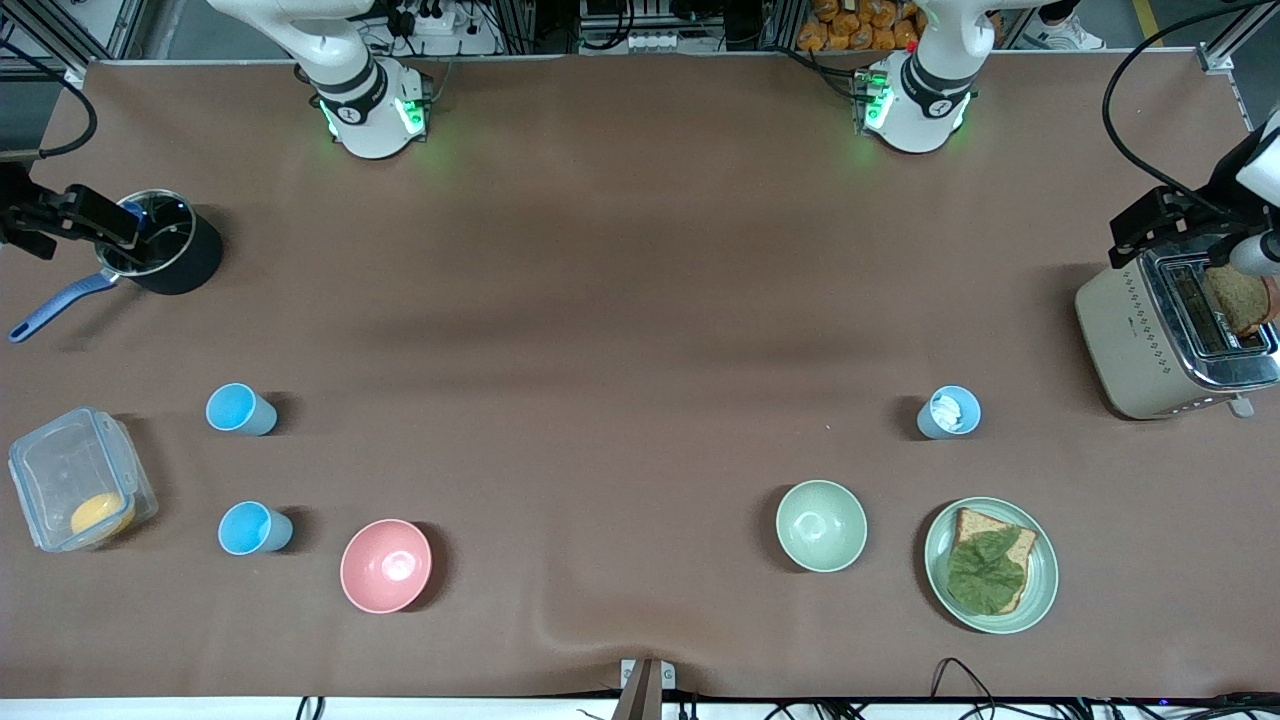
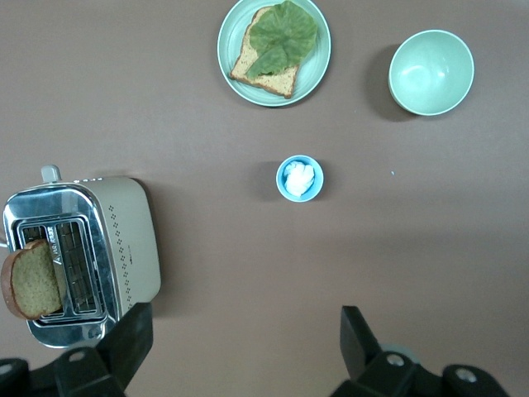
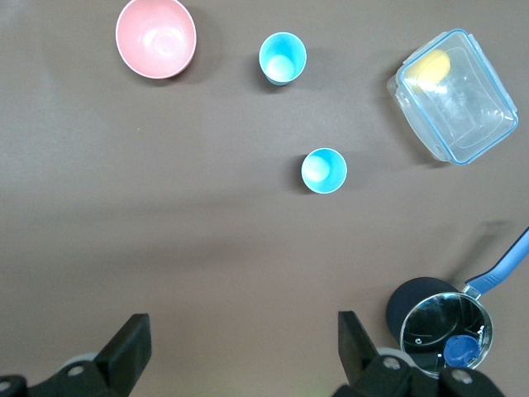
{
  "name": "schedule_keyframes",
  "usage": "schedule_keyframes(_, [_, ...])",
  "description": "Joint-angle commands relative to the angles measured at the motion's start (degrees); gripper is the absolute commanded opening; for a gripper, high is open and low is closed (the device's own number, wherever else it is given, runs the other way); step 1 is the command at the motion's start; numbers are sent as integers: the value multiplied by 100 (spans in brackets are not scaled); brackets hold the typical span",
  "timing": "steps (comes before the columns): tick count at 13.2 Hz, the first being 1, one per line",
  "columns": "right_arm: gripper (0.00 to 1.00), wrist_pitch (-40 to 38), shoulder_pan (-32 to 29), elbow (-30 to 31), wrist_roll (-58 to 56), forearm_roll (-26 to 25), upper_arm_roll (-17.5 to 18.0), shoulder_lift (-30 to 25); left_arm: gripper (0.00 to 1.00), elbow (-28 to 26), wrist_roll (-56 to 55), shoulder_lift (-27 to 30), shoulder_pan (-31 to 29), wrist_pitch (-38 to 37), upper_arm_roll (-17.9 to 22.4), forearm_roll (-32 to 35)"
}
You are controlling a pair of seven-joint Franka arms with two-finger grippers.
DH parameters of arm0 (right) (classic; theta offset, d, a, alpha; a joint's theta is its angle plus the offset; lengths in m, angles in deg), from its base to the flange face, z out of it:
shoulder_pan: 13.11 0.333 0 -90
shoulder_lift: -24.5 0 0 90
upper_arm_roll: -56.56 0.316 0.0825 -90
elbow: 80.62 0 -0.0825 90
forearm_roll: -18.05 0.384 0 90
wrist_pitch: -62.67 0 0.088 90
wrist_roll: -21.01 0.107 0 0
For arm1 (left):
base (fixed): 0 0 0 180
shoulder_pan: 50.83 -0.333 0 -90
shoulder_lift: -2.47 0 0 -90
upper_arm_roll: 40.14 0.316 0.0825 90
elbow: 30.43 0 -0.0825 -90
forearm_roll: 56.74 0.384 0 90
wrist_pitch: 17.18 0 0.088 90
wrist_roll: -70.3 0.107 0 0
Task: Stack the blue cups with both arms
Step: 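Reach the left gripper to the blue cup beside the green bowl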
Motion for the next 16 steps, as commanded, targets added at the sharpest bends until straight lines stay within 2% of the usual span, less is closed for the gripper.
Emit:
schedule_keyframes(1, [100,-4,84,93,97,-80,-47,-103,100,-19,133,48,36,-124,182,-341])
schedule_keyframes(4, [100,-4,67,85,98,-80,-38,-94,100,358,150,-565,19,-124,192,-63])
schedule_keyframes(8, [100,5,15,14,10,-106,-55,73,100,51,28,-1514,-69,155,192,-211])
schedule_keyframes(9, [100,5,-82,14,-8,-115,-64,239,100,-88,-25,-1691,-130,479,192,-202])
schedule_keyframes(13, [100,100,-1073,-90,-104,-45,-64,1371,100,-1484,-368,-1824,-157,2280,157,-263])
schedule_keyframes(14, [100,171,-1267,-117,-470,-71,-64,1644,100,-1696,-368,-1886,-166,2615,148,-307])
schedule_keyframes(16, [100,495,-1715,-118,-1034,-54,-64,1936,100,-1786,-351,-2218,-183,3012,148,-317])
